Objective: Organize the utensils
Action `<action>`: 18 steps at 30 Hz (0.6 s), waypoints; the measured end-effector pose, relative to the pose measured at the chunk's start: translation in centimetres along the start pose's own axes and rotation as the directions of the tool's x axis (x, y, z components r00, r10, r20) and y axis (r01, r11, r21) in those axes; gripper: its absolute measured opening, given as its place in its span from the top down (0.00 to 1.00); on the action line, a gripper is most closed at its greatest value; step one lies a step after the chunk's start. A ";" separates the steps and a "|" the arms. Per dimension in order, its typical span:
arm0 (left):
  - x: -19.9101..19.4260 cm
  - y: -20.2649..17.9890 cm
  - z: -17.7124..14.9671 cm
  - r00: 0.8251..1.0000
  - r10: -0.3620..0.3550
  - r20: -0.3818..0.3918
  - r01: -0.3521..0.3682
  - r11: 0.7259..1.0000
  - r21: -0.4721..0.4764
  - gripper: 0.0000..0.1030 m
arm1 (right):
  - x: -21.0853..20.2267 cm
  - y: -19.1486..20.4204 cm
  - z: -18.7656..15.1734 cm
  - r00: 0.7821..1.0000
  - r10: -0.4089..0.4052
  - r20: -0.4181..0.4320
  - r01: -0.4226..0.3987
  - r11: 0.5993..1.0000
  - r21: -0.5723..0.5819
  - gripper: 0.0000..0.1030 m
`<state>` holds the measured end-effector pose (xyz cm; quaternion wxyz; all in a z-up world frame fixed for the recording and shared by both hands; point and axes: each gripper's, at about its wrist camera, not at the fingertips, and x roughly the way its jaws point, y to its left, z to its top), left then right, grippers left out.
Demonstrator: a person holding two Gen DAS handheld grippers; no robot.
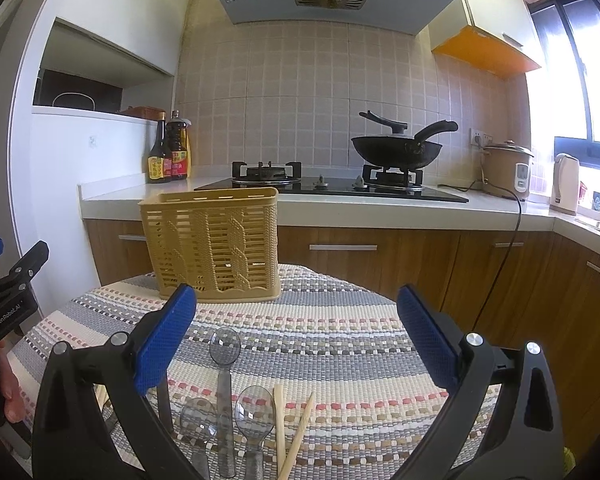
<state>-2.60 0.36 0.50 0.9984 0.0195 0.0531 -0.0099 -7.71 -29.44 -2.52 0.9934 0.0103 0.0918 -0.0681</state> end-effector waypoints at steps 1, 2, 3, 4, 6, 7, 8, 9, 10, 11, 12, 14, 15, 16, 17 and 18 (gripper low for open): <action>0.0 0.0 0.0 1.000 -0.001 -0.001 0.001 1.000 0.000 0.08 | 0.0 0.0 0.0 1.000 0.001 -0.001 -0.001 1.000 0.001 0.07; 0.1 0.0 0.0 1.000 -0.001 -0.002 0.001 1.000 0.000 0.08 | 0.1 0.0 0.0 1.000 0.001 -0.003 -0.001 1.000 0.001 0.07; 0.1 0.0 0.0 1.000 -0.001 -0.003 0.001 1.000 0.000 0.08 | 0.1 0.0 0.0 1.000 0.003 -0.004 -0.003 1.000 0.001 0.07; 0.1 0.0 0.0 1.000 -0.002 -0.004 0.002 1.000 0.000 0.08 | 0.1 0.0 0.0 1.000 0.004 -0.006 -0.004 1.000 0.002 0.07; 0.1 0.0 0.0 1.000 -0.003 -0.005 0.003 1.000 -0.001 0.08 | 0.2 0.0 0.0 1.000 0.005 -0.007 -0.005 1.000 0.003 0.07; 0.1 0.0 0.0 1.000 -0.003 -0.005 0.003 1.000 -0.002 0.08 | 0.3 0.0 0.1 1.000 0.005 -0.007 -0.005 1.000 0.004 0.07; 0.1 0.0 0.0 1.000 -0.003 -0.005 0.003 1.000 -0.001 0.08 | 0.3 0.0 0.0 1.000 0.005 -0.007 -0.005 1.000 0.003 0.07; 0.1 0.0 0.0 1.000 -0.004 -0.006 0.004 1.000 -0.001 0.08 | 0.3 0.0 0.0 1.000 0.005 -0.009 -0.005 1.000 0.003 0.07; 0.1 0.0 0.0 1.000 -0.004 -0.007 0.004 1.000 -0.001 0.08 | 0.3 0.0 0.0 1.000 0.006 -0.009 -0.006 1.000 0.003 0.07; 0.1 0.0 0.0 1.000 -0.003 -0.009 0.003 1.000 -0.001 0.08 | 0.3 0.0 0.0 1.000 0.007 -0.009 -0.007 1.000 0.002 0.07; 0.1 0.0 0.0 1.000 -0.004 -0.010 0.004 1.000 -0.001 0.08 | 0.3 0.1 -0.1 1.000 0.008 -0.008 -0.008 1.000 0.001 0.07; 0.2 0.0 -0.1 1.000 -0.003 -0.011 0.003 1.000 -0.002 0.08 | 0.3 0.1 -0.1 1.000 0.008 -0.009 -0.008 1.000 -0.001 0.07; 0.2 0.0 -0.1 1.000 -0.003 -0.011 0.003 1.000 -0.003 0.08 | 0.3 0.2 -0.1 1.000 0.008 -0.010 -0.008 1.000 -0.001 0.07; 0.2 0.0 -0.1 1.000 -0.003 -0.011 0.003 1.000 -0.003 0.08 | 0.3 0.1 -0.1 1.000 0.008 -0.010 -0.008 1.000 0.000 0.07; 0.2 0.0 -0.1 1.000 -0.003 -0.011 0.003 1.000 -0.002 0.08 | 0.2 0.1 -0.1 1.000 0.009 -0.011 -0.009 1.000 0.001 0.07; 0.2 0.0 -0.1 1.000 -0.003 -0.011 0.003 1.000 -0.002 0.08 | 0.2 0.1 0.0 1.000 0.008 -0.010 -0.008 1.000 0.000 0.07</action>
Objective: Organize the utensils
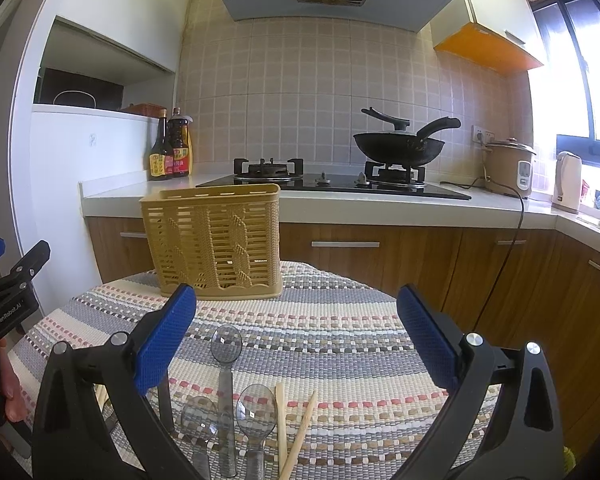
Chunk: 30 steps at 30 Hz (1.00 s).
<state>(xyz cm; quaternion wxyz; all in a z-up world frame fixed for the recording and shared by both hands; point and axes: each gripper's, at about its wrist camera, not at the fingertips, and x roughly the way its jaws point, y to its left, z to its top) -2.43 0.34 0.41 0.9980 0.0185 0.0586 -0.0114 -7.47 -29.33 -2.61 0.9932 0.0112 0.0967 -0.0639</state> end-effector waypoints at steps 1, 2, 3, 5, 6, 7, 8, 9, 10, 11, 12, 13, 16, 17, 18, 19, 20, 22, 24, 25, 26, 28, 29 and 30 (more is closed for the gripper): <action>0.0 0.0 0.0 1.000 0.000 0.000 0.000 1.000 0.000 0.08 | 0.0 0.0 0.0 1.000 -0.001 0.000 0.001 1.000 0.000 0.07; 0.0 0.0 0.0 1.000 -0.001 0.000 0.001 1.000 0.000 0.08 | 0.0 0.0 0.0 1.000 -0.002 -0.001 0.002 1.000 0.000 0.07; 0.0 0.0 0.0 1.000 -0.002 0.000 0.002 1.000 0.000 0.08 | 0.0 0.0 0.0 1.000 0.000 -0.002 0.000 1.000 0.001 0.07; 0.1 0.0 0.0 1.000 -0.012 -0.004 0.012 1.000 0.000 0.08 | 0.0 0.1 0.0 1.000 -0.003 -0.001 0.003 1.000 0.004 0.07; 0.1 0.1 0.0 1.000 -0.022 -0.010 0.022 1.000 -0.002 0.08 | 0.0 0.1 -0.1 1.000 -0.009 -0.001 0.009 1.000 0.004 0.07; 0.3 0.2 0.0 0.999 -0.030 -0.019 0.030 1.000 -0.008 0.08 | 0.0 0.1 -0.1 1.000 -0.016 -0.001 0.016 1.000 0.005 0.07; 0.5 0.4 0.0 0.999 -0.030 -0.030 0.029 0.999 -0.019 0.08 | 0.0 0.0 -0.1 1.000 -0.024 0.000 0.024 1.000 0.007 0.07; 0.7 0.6 0.0 0.999 -0.027 -0.037 0.025 0.999 -0.032 0.08 | 0.0 0.0 -0.1 1.000 -0.029 0.000 0.029 1.000 0.012 0.07; 0.8 0.8 0.0 0.999 -0.028 -0.043 0.026 0.999 -0.044 0.08 | 0.0 -0.1 -0.1 0.999 -0.033 -0.001 0.033 0.999 0.016 0.07; 0.9 1.1 0.0 0.998 -0.030 -0.049 0.027 0.998 -0.060 0.08 | 0.0 -0.1 -0.1 0.999 -0.038 -0.002 0.038 0.999 0.019 0.07; 0.9 1.3 0.0 0.998 -0.026 -0.052 0.022 0.998 -0.066 0.08 | 0.1 -0.2 -0.1 0.999 -0.043 -0.003 0.043 0.999 0.023 0.07; 1.0 1.3 0.0 0.998 -0.019 -0.054 0.016 0.998 -0.067 0.08 | 0.1 -0.2 -0.1 0.999 -0.046 -0.005 0.046 0.999 0.027 0.07; 1.0 1.2 -0.1 0.999 -0.003 -0.051 0.001 0.998 -0.056 0.08 | 0.0 -0.4 -0.1 0.999 -0.050 -0.002 0.050 0.998 0.035 0.07; 1.0 1.2 -0.1 0.999 -0.005 -0.051 0.002 0.999 -0.054 0.08 | 0.0 -0.4 -0.1 0.999 -0.049 -0.002 0.050 0.998 0.035 0.07; 1.0 1.1 -0.1 0.999 -0.006 -0.051 0.003 0.999 -0.051 0.08 | 0.0 -0.4 -0.1 0.999 -0.048 -0.003 0.048 0.998 0.035 0.07; 1.0 1.0 -0.1 0.999 -0.006 -0.051 0.003 0.999 -0.047 0.08 | 0.0 -0.4 -0.1 0.999 -0.049 -0.004 0.050 0.998 0.033 0.07; 1.0 0.9 -0.1 0.999 -0.005 -0.051 0.003 0.999 -0.042 0.08 | 0.0 -0.4 -0.1 0.999 -0.051 -0.004 0.051 0.998 0.032 0.07; 1.0 0.8 0.0 0.999 -0.006 -0.050 0.004 0.999 -0.038 0.08 | -0.1 -0.4 -0.1 0.999 -0.052 -0.003 0.052 0.998 0.029 0.07; 0.9 0.7 -0.1 0.999 -0.007 -0.049 0.005 0.999 -0.036 0.08 | 0.0 -0.3 0.0 0.999 -0.054 -0.007 0.054 0.998 0.021 0.07; 0.9 0.7 -0.1 0.999 -0.005 -0.048 0.004 0.999 -0.035 0.08 | 0.0 -0.2 0.0 0.998 -0.057 -0.008 0.057 0.998 0.018 0.07; 0.9 0.8 0.0 0.999 -0.006 -0.050 0.004 0.999 -0.038 0.08 | 0.0 -0.2 0.0 0.998 -0.059 -0.006 0.059 0.998 0.017 0.07; 1.2 1.3 0.2 0.998 -0.015 -0.063 0.012 0.999 -0.050 0.08 | 0.1 -0.2 0.2 0.998 -0.065 -0.013 0.065 0.998 0.016 0.07; 1.6 2.0 0.6 0.995 -0.032 -0.089 0.027 0.997 -0.066 0.08 | 0.3 -0.2 0.4 0.997 -0.068 -0.027 0.069 0.997 0.017 0.07; 2.0 2.7 1.0 0.992 -0.054 -0.114 0.045 0.996 -0.082 0.08 | 0.6 -0.4 0.6 0.994 -0.091 -0.052 0.093 0.995 0.027 0.07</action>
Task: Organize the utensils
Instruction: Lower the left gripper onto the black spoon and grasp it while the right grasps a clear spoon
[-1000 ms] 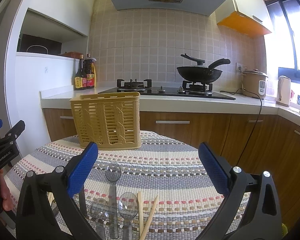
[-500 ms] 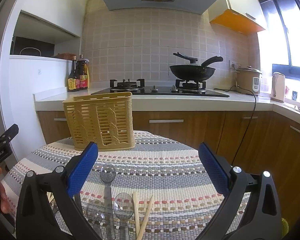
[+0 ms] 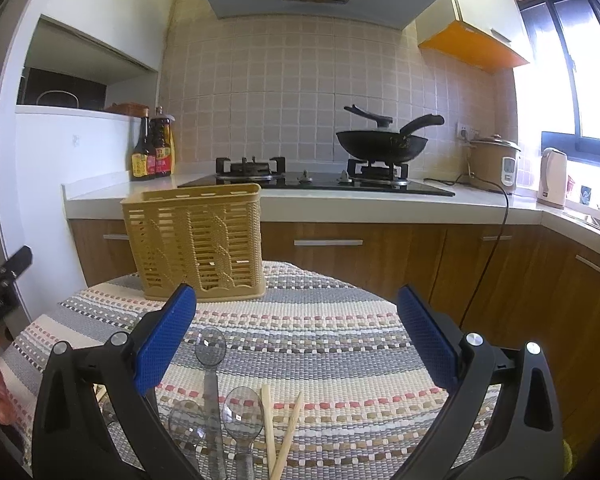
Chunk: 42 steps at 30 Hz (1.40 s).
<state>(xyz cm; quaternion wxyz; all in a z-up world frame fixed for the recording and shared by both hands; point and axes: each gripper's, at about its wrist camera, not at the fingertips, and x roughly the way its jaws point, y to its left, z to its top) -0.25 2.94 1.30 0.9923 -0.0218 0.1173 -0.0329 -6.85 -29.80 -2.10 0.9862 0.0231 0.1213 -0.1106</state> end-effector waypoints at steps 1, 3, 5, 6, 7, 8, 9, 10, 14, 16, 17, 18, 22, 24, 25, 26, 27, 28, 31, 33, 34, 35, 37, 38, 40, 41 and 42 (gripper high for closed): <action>0.4 0.8 0.6 0.999 -0.026 -0.033 0.025 1.000 -0.015 0.08 | 0.1 -0.2 0.3 1.000 -0.016 -0.017 0.016 1.000 0.012 0.07; 1.6 3.1 2.1 0.984 -0.103 -0.143 0.093 0.993 -0.072 0.08 | 0.3 -0.7 1.1 0.999 0.003 -0.032 -0.002 0.999 0.039 0.07; 3.0 4.6 2.9 0.946 -0.177 -0.271 0.150 0.982 -0.116 0.12 | 1.0 -0.7 2.0 0.996 0.011 -0.087 -0.008 0.999 0.038 0.07; 3.6 5.0 3.1 0.923 -0.207 -0.323 0.171 0.976 -0.135 0.14 | 1.3 -0.6 2.3 0.994 0.023 -0.108 -0.020 0.999 0.031 0.07; 4.4 5.3 3.2 0.880 -0.243 -0.408 0.195 0.968 -0.156 0.18 | 1.7 -0.4 2.6 0.991 0.031 -0.130 -0.028 0.999 0.022 0.07; 4.9 5.4 3.0 0.851 -0.262 -0.456 0.207 0.964 -0.166 0.24 | 2.1 -0.1 3.0 0.988 0.030 -0.154 -0.029 1.000 0.011 0.07; 5.4 5.2 2.6 0.808 -0.288 -0.514 0.228 0.957 -0.178 0.26 | 2.6 0.2 3.4 0.981 0.037 -0.189 -0.039 0.999 -0.003 0.07; 5.8 4.8 2.1 0.763 -0.311 -0.567 0.251 0.951 -0.183 0.28 | 3.1 0.6 3.7 0.973 0.055 -0.224 -0.059 0.998 -0.013 0.07; 6.7 2.5 -1.0 0.591 -0.385 -0.709 0.345 0.915 -0.210 0.37 | 5.2 2.8 4.6 0.921 0.120 -0.372 -0.160 0.984 -0.079 0.22; 6.8 1.3 -2.6 0.514 -0.420 -0.748 0.382 0.893 -0.239 0.37 | 6.0 3.6 4.6 0.893 0.141 -0.426 -0.199 0.976 -0.094 0.29; 7.0 0.3 -3.5 0.476 -0.406 -0.780 0.394 0.892 -0.224 0.39 | 6.6 3.9 4.6 0.875 0.159 -0.458 -0.223 0.971 -0.091 0.31; 7.2 -0.6 -4.2 0.460 -0.376 -0.804 0.397 0.897 -0.193 0.42 | 7.0 4.2 4.5 0.863 0.167 -0.476 -0.235 0.968 -0.087 0.33; 8.1 -3.1 -6.8 0.403 -0.306 -0.863 0.409 0.903 -0.129 0.53 | 8.0 4.7 4.3 0.830 0.193 -0.524 -0.274 0.958 -0.082 0.33; 7.9 -4.0 -7.0 0.425 -0.265 -0.865 0.413 0.908 -0.075 0.54 | 8.3 4.8 4.2 0.822 0.189 -0.538 -0.279 0.956 -0.089 0.33; 7.9 -4.2 -7.1 0.432 -0.258 -0.864 0.408 0.910 -0.068 0.56 | 8.6 4.9 4.1 0.814 0.189 -0.549 -0.285 0.954 -0.093 0.33; 8.2 -4.4 -7.3 0.437 -0.248 -0.865 0.403 0.913 -0.059 0.60 | 9.0 5.1 4.0 0.803 0.196 -0.562 -0.297 0.950 -0.093 0.33; 8.4 -4.5 -7.3 0.438 -0.247 -0.864 0.403 0.913 -0.057 0.61 | 9.7 5.2 4.1 0.788 0.205 -0.580 -0.311 0.946 -0.088 0.33; 8.7 -4.5 -7.4 0.444 -0.246 -0.862 0.396 0.916 -0.058 0.63 | 10.2 5.4 4.1 0.778 0.211 -0.592 -0.319 0.944 -0.083 0.33; 10.8 -3.6 -6.4 0.457 -0.252 -0.853 0.376 0.924 -0.072 0.75 | 12.0 6.1 3.9 0.735 0.223 -0.640 -0.340 0.938 -0.063 0.33; 12.0 -3.1 -5.7 0.457 -0.260 -0.851 0.367 0.926 -0.086 0.80 | 13.6 6.5 3.5 0.698 0.227 -0.679 -0.348 0.936 -0.046 0.34; 12.6 -2.8 -5.5 0.455 -0.265 -0.850 0.364 0.927 -0.095 0.83 | 14.6 6.8 3.1 0.668 0.234 -0.706 -0.357 0.934 -0.028 0.35; 12.1 -2.4 -4.9 0.454 -0.274 -0.848 0.364 0.925 -0.104 0.84 | 15.2 7.0 2.8 0.644 0.242 -0.726 -0.365 0.931 -0.014 0.39; 12.2 -2.0 -4.7 0.448 -0.283 -0.848 0.364 0.924 -0.116 0.84 | 16.8 7.7 1.9 0.575 0.244 -0.781 -0.387 0.922 0.004 0.42; 12.3 -1.8 -4.6 0.438 -0.293 -0.850 0.366 0.921 -0.129 0.84 | 17.3 8.2 1.4 0.550 0.241 -0.800 -0.395 0.918 0.005 0.42; 11.9 -0.8 -4.5 0.422 -0.313 -0.851 0.376 0.914 -0.151 0.78 | 17.9 8.7 0.7 0.512 0.241 -0.824 -0.412 0.911 0.011 0.42; 11.5 -0.6 -4.4 0.411 -0.334 -0.849 0.382 0.908 -0.172 0.70 | 18.3 9.0 0.3 0.499 0.232 -0.835 -0.411 0.912 0.008 0.42; 11.1 -0.4 -4.4 0.405 -0.349 -0.845 0.388 0.902 -0.187 0.67 | 18.6 9.2 -0.1 0.488 0.216 -0.846 -0.406 0.914 -0.001 0.43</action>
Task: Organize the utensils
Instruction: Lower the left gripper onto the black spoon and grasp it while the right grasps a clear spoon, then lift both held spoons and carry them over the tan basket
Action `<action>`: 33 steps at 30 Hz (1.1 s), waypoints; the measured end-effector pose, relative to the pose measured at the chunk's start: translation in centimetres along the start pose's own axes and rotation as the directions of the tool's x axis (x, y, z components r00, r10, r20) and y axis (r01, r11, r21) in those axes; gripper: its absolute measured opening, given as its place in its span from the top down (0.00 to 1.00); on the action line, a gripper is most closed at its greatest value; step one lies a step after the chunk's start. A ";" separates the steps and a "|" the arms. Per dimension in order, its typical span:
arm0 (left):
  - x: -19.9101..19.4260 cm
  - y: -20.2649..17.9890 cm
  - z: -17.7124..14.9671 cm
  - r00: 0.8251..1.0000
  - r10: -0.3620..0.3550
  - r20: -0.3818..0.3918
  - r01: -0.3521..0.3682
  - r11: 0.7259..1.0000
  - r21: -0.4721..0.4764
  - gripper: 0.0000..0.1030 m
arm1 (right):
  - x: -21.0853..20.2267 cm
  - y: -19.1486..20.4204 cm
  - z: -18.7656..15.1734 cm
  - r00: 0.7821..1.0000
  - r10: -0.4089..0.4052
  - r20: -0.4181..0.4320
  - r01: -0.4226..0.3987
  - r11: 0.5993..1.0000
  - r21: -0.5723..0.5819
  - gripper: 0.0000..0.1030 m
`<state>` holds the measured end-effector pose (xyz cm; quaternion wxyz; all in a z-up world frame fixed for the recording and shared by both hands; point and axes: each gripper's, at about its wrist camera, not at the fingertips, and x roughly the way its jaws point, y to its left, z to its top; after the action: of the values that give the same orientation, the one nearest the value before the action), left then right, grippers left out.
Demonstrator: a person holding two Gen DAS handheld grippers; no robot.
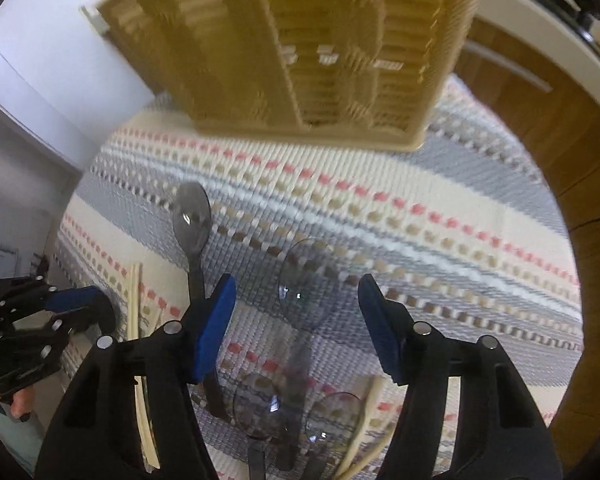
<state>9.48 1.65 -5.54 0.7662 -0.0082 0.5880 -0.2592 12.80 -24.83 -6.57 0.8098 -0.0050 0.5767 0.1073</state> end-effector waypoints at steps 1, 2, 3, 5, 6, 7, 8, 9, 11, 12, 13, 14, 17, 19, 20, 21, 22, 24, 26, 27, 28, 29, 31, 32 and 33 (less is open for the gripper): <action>-0.2 0.1 -0.4 1.000 -0.006 -0.004 0.006 1.000 0.001 0.64 | 0.4 0.0 0.1 1.000 -0.011 -0.015 0.011 1.000 -0.001 0.44; 0.0 -0.2 -0.8 1.000 -0.004 -0.012 0.004 1.000 0.004 0.64 | 0.7 0.0 0.1 1.000 -0.017 -0.021 0.017 1.000 -0.002 0.45; 0.1 -0.6 -1.3 1.000 0.000 -0.015 0.000 1.000 0.007 0.64 | 0.8 0.0 0.2 0.999 -0.021 -0.024 0.021 1.000 -0.008 0.45; 0.3 -1.2 -1.7 1.000 -0.001 -0.022 0.001 1.000 0.016 0.63 | 0.9 0.4 0.2 0.999 -0.022 -0.031 0.022 1.000 -0.022 0.47; 0.5 -1.5 -1.7 1.000 0.007 -0.026 -0.007 1.000 0.021 0.63 | 1.1 0.6 0.3 0.999 -0.021 -0.036 0.020 0.999 -0.026 0.49; 0.7 -2.0 -1.7 1.000 0.023 -0.021 -0.022 0.999 0.030 0.60 | 1.2 0.7 0.3 0.999 -0.021 -0.042 0.020 0.999 -0.031 0.49; 1.0 -2.4 -1.7 0.999 0.039 -0.019 -0.038 0.998 0.039 0.59 | 1.3 0.9 0.4 0.998 -0.032 -0.048 0.030 0.999 -0.044 0.49; 1.2 -2.9 -1.6 0.998 0.061 -0.019 -0.060 0.997 0.050 0.59 | 1.4 1.2 0.4 0.998 -0.041 -0.052 0.038 0.998 -0.055 0.49; 1.8 -3.9 -1.4 0.995 0.101 -0.020 -0.099 0.992 0.076 0.59 | 1.9 2.0 0.7 0.996 -0.065 -0.068 0.059 0.995 -0.084 0.49; 2.1 -4.3 -1.2 0.992 0.121 -0.021 -0.119 0.989 0.088 0.59 | 2.1 2.3 0.7 0.995 -0.073 -0.074 0.066 0.993 -0.094 0.49; 2.2 -4.6 -1.1 0.990 0.137 -0.021 -0.134 0.986 0.099 0.58 | 2.3 2.5 0.8 0.993 -0.082 -0.081 0.073 0.992 -0.104 0.49; 2.4 -4.9 -0.9 0.989 0.148 -0.025 -0.145 0.984 0.108 0.57 | 2.5 2.8 0.9 0.992 -0.091 -0.087 0.081 0.990 -0.114 0.49; 2.9 -5.9 -0.4 0.986 0.163 -0.020 -0.160 0.982 0.105 0.58 | 2.8 4.1 0.9 0.988 -0.121 -0.092 0.108 0.985 -0.135 0.58; 3.1 -6.4 -0.2 0.983 0.181 -0.006 -0.180 0.977 0.111 0.64 | 2.8 4.6 1.1 0.989 -0.121 -0.088 0.109 0.985 -0.132 0.69; 3.3 -6.6 0.0 0.981 0.196 -0.001 -0.195 0.974 0.114 0.70 | 2.8 4.6 1.2 0.989 -0.115 -0.088 0.104 0.987 -0.123 0.70; 3.2 -6.6 0.1 0.982 0.187 0.006 -0.187 0.977 0.104 0.74 | 2.8 4.5 1.2 0.990 -0.108 -0.086 0.098 0.988 -0.120 0.70; 3.0 -6.1 0.2 0.981 0.192 0.008 -0.192 0.977 0.090 0.93 | 2.7 4.4 1.3 0.991 -0.102 -0.082 0.092 0.989 -0.117 0.70; 2.7 -5.6 0.5 0.988 0.153 0.017 -0.154 0.986 0.065 0.96 | 2.5 3.9 1.2 0.994 -0.084 -0.067 0.076 0.991 -0.107 0.70; 2.5 -5.3 0.7 0.991 0.128 0.025 -0.129 0.990 0.063 0.97 | 1.9 3.1 1.1 0.997 -0.061 -0.044 0.056 0.993 -0.102 0.70; 2.3 -5.0 0.7 0.992 0.125 0.026 -0.126 0.990 0.062 0.97 | 1.4 2.7 0.8 0.998 -0.060 -0.029 0.057 0.993 -0.099 0.70; 2.3 -5.1 0.7 0.993 0.117 0.030 -0.119 0.991 0.065 0.97 | 1.2 2.6 0.8 0.999 -0.050 -0.013 0.048 0.994 -0.099 0.70; 2.1 -4.9 0.6 0.994 0.108 0.030 -0.110 0.991 0.070 0.97 | 1.0 2.6 0.7 1.000 -0.030 -0.003 0.029 0.995 -0.099 0.70; 1.8 -4.8 0.3 0.997 0.081 0.015 -0.081 0.994 0.067 0.96 | 0.5 2.2 0.6 1.000 -0.017 -0.006 0.016 0.995 -0.095 0.70; 1.2 -4.1 -0.2 0.997 0.072 0.016 -0.073 0.995 0.070 0.92 | 0.4 2.0 0.5 1.000 -0.017 -0.006 0.016 0.995 -0.097 0.70; 1.0 -3.9 -0.6 0.997 0.077 0.018 -0.078 0.994 0.072 0.89 | 0.3 1.9 0.4 1.000 -0.016 -0.007 0.015 0.995 -0.101 0.70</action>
<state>7.63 -2.01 -5.40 0.7799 0.0405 0.5722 -0.2505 12.95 -22.82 -6.52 0.8071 -0.0510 0.5736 0.1301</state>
